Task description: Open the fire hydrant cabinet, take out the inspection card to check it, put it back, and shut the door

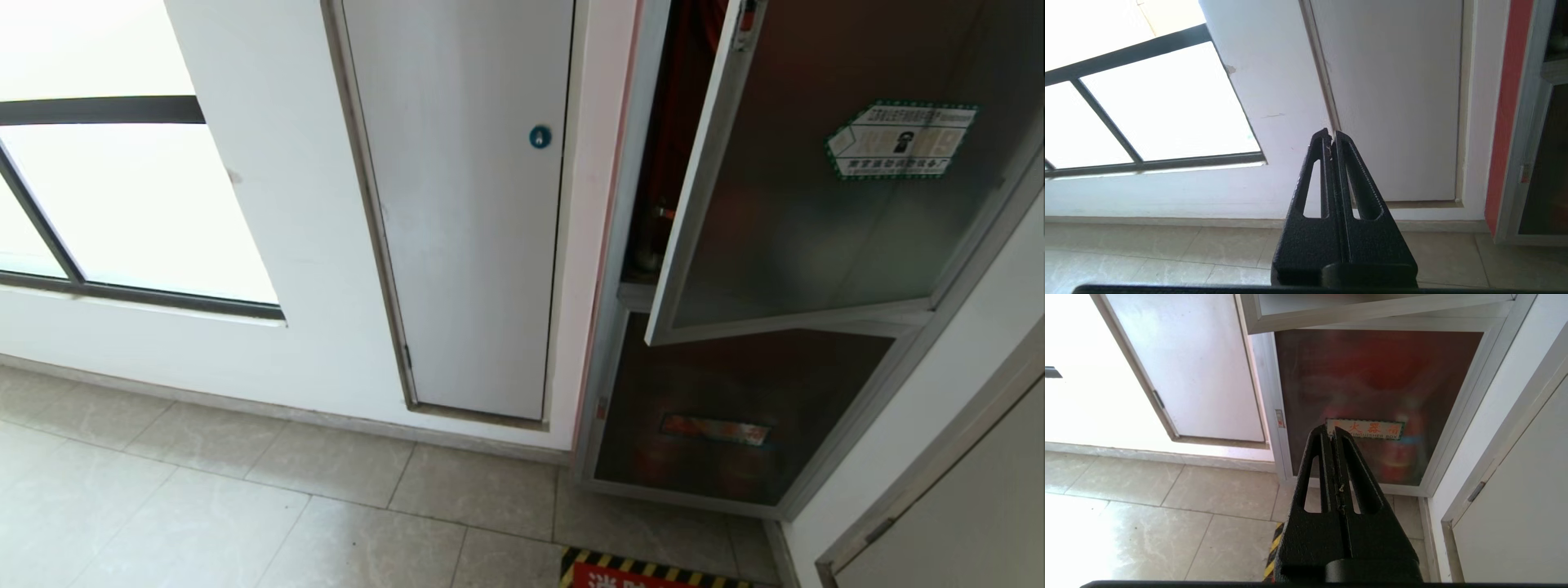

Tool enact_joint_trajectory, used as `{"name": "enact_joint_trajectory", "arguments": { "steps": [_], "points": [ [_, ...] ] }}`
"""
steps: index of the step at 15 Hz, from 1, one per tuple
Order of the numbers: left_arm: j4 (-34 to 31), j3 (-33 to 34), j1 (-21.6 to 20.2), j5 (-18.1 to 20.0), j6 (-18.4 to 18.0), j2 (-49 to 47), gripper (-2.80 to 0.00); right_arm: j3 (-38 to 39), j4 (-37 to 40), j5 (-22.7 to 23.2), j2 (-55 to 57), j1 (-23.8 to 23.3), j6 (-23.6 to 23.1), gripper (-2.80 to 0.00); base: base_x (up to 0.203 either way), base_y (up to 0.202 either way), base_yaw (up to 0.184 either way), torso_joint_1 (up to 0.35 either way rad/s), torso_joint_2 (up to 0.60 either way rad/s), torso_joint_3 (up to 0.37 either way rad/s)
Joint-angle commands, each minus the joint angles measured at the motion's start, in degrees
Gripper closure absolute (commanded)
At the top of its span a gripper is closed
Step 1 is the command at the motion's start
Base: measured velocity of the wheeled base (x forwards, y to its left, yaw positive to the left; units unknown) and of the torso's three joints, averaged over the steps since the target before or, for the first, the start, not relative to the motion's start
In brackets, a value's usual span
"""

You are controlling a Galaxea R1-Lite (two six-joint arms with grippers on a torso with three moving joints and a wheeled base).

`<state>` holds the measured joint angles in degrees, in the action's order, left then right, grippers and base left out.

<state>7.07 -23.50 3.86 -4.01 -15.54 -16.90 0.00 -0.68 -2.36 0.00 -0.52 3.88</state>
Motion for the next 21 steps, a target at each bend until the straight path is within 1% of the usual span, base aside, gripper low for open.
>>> {"name": "enact_joint_trajectory", "arguments": {
  "steps": [1,2,3,7,9,12,14,15,17,19,21],
  "points": [
    [0.2,-0.5,-3.3,0.1,-0.2,-0.5,0.0,0.0,0.0,0.0,0.0,0.0,0.0,0.0,0.0,0.0,0.0,0.0,0.0,0.0],
    [0.2,-0.2,-5.2,0.5,-0.1,-0.5,0.0,0.0,0.0,0.0,0.0,0.0,0.0,0.0,0.0,0.0,0.0,0.0,0.0,0.0],
    [0.3,1.4,-5.4,1.0,-0.1,0.9,0.0,0.0,0.0,0.0,0.0,0.0,0.0,0.0,0.0,0.0,0.0,0.0,0.0,0.0],
    [-0.1,8.8,-5.1,1.5,0.0,9.2,0.0,0.0,0.0,0.0,0.0,0.0,0.0,0.0,0.0,0.0,0.0,0.0,0.0,0.0],
    [-0.1,12.8,-5.0,1.7,0.3,11.6,0.0,0.0,0.0,0.0,0.0,0.0,0.0,0.0,0.0,0.0,0.0,0.0,0.0,0.0],
    [-0.2,19.4,-4.9,4.6,0.4,16.6,0.0,0.0,0.0,0.0,0.0,0.0,0.0,0.0,0.0,0.0,0.0,0.0,0.0,0.0],
    [0.2,22.6,-4.9,5.0,0.4,16.9,0.0,0.0,0.0,0.0,0.0,0.0,0.0,0.0,0.0,0.0,0.0,0.0,0.0,0.0],
    [-0.2,23.5,-4.8,5.0,0.6,16.9,0.0,0.0,0.0,-0.1,0.0,0.0,0.0,0.0,0.0,0.0,0.0,0.0,0.0,0.0],
    [-0.9,23.5,-4.9,5.2,2.7,17.0,0.0,0.0,0.0,0.0,0.0,0.0,0.0,0.0,0.0,0.0,0.0,0.0,0.0,0.0],
    [-4.3,23.5,-4.8,5.2,4.1,16.9,0.0,0.0,0.0,0.0,0.0,0.0,0.0,0.0,0.0,0.0,0.0,0.0,0.0,0.0],
    [-5.5,23.5,-4.8,5.2,5.3,16.9,0.0,0.0,0.0,-0.1,0.0,0.0,0.0,0.0,0.0,0.0,0.0,0.0,0.0,0.0]
  ]
}}
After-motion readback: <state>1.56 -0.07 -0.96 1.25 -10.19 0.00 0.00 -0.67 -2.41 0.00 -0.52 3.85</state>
